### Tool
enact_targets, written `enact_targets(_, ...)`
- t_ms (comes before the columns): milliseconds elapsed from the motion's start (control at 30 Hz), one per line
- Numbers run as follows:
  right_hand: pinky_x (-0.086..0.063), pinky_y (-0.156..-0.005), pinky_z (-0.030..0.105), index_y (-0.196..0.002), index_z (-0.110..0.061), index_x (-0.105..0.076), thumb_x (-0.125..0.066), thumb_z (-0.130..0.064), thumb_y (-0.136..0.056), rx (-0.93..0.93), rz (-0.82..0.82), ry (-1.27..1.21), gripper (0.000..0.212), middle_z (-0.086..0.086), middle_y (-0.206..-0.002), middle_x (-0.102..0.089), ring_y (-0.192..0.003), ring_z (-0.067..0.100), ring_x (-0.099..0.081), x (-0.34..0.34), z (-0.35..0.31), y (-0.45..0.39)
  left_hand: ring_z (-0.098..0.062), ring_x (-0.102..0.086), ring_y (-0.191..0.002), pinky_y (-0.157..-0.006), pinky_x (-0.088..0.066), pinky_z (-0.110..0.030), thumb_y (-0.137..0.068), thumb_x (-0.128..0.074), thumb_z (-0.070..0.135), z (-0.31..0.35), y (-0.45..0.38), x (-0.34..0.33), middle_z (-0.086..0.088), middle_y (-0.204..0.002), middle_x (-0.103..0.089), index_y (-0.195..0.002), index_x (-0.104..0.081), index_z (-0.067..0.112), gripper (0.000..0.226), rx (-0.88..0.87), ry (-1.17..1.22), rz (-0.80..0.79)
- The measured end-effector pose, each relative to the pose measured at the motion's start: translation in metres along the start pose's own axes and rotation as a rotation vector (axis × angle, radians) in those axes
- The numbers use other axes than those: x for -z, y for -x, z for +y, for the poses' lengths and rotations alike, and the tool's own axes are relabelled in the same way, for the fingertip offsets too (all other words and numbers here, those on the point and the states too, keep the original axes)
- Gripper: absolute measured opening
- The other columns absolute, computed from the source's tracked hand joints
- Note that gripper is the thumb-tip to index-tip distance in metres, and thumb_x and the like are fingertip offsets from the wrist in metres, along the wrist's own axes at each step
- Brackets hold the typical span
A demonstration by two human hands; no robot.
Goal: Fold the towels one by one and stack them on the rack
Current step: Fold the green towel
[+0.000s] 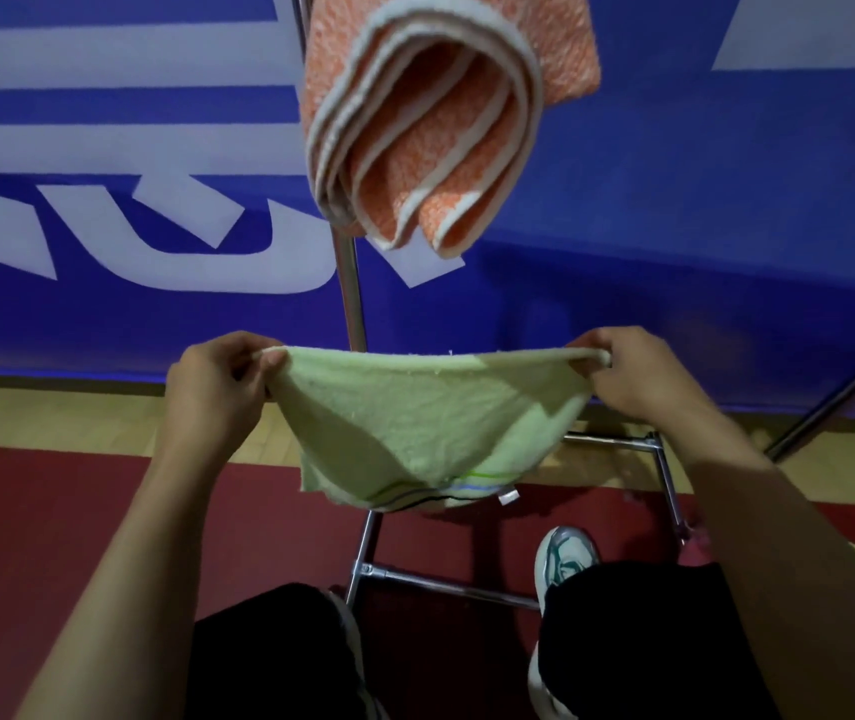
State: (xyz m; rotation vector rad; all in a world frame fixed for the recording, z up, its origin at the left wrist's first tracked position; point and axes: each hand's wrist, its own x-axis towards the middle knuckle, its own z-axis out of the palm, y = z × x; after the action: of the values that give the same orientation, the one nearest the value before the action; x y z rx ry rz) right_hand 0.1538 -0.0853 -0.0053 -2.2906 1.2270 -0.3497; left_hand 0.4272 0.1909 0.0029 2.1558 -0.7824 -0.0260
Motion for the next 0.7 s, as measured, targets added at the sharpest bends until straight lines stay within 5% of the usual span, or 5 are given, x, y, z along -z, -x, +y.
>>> enact_targets(300, -0.045, -0.079, 0.031, -0.109, -0.024, -0.079, -0.062, -0.025, -0.099, -0.005, -0.019, 0.175, 0.02, 0.014, -0.113, -0.072, -0.108, 0.034, -0.065, -0.005, 0.007, -0.006, -0.011, -0.074, -0.083, -0.077, -0.062, -0.034, -0.103, -0.064, 0.025, -0.001, 0.003, 0.002, -0.002, -0.103, -0.074, -0.117, -0.075, 0.023, 0.018, 0.061, -0.033, -0.14)
enact_targets(500, -0.054, -0.088, 0.043, -0.111, -0.024, -0.077, -0.06, -0.037, -0.101, -0.014, -0.064, 0.14, 0.023, 0.01, -0.113, -0.073, -0.108, 0.031, -0.065, 0.0, 0.002, 0.0, -0.015, -0.073, -0.099, -0.095, -0.06, -0.042, -0.1, -0.067, 0.022, -0.001, 0.001, 0.006, -0.004, -0.114, -0.076, -0.12, -0.077, 0.017, 0.022, 0.066, -0.008, -0.228)
enact_targets(700, -0.058, -0.086, 0.045, -0.11, -0.03, -0.076, -0.06, -0.033, -0.1, -0.041, -0.059, 0.132, 0.018, 0.005, -0.108, -0.074, -0.1, 0.027, -0.067, 0.003, -0.004, 0.006, -0.017, -0.068, -0.084, -0.061, -0.049, -0.026, -0.088, -0.081, 0.032, 0.002, 0.005, 0.002, -0.004, -0.097, -0.074, -0.107, -0.077, 0.017, 0.024, 0.102, -0.181, -0.389)
